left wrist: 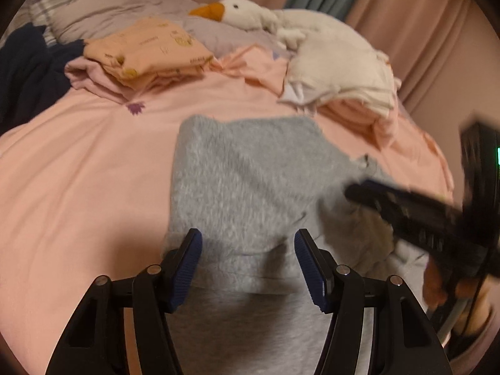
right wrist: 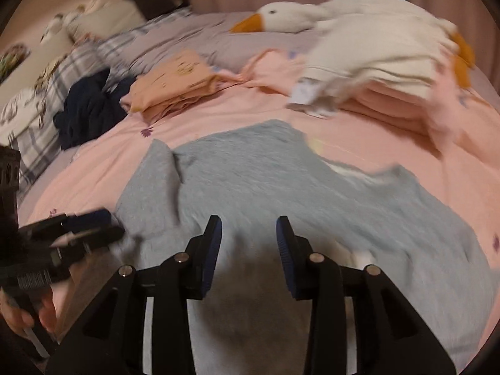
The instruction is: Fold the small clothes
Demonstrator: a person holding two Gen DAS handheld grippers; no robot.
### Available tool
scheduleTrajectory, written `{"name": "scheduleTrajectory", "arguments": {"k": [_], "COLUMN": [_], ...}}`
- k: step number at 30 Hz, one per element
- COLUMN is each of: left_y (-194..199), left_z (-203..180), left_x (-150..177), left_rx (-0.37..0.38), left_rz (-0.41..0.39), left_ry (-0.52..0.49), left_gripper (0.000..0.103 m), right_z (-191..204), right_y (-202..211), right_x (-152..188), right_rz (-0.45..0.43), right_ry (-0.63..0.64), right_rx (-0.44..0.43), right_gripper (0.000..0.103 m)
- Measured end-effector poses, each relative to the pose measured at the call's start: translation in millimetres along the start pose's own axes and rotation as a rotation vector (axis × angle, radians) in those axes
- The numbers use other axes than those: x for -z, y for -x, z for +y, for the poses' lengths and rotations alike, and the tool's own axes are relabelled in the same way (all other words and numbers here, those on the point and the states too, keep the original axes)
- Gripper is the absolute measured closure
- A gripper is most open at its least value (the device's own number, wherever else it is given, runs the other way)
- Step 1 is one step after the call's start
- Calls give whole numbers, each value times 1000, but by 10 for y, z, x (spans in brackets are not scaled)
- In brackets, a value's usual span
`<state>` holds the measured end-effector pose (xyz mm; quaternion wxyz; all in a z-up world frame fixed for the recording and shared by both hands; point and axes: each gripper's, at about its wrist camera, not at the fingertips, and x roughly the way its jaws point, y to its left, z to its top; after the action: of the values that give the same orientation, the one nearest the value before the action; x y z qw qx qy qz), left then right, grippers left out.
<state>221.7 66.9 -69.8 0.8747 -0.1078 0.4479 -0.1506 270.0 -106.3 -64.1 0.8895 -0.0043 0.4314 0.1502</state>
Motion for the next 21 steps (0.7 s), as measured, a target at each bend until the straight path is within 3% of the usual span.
{"name": "scheduleTrajectory", "arguments": {"k": [4, 8, 10, 11, 12, 13, 14, 16, 18, 21], "left_y": [-148, -121, -114, -108, -102, -96, -91, -79, -76, -75], "left_z": [72, 58, 104, 127, 150, 169, 184, 202, 207, 207], "left_x": [109, 129, 133, 134, 132, 130, 128, 127, 129, 130], "left_rx": [-7, 1, 29, 43, 57, 71, 81, 96, 102, 104], "left_rz": [31, 20, 14, 12, 11, 10, 10, 7, 5, -2], "left_ry": [-24, -46, -29, -19, -7, 4, 11, 25, 32, 38], "left_gripper": [42, 42, 42, 42, 42, 42, 42, 42, 42, 42], "right_z": [164, 300, 295, 290, 297, 319, 350, 430, 487, 392], "right_y": [-386, -774, -880, -911, -904, -883, -861, -831, -767, -664], "right_x": [-233, -371, -361, -355, -344, -329, -314, -274, -274, -409], "right_rz": [59, 133, 176, 195, 199, 203, 205, 209, 159, 51], "right_ry": [73, 159, 170, 172, 181, 206, 230, 296, 340, 280], "right_rx": [-78, -24, -57, -83, -92, -115, -122, -113, -67, -22], "right_gripper": [63, 59, 58, 63, 81, 91, 96, 99, 101, 101]}}
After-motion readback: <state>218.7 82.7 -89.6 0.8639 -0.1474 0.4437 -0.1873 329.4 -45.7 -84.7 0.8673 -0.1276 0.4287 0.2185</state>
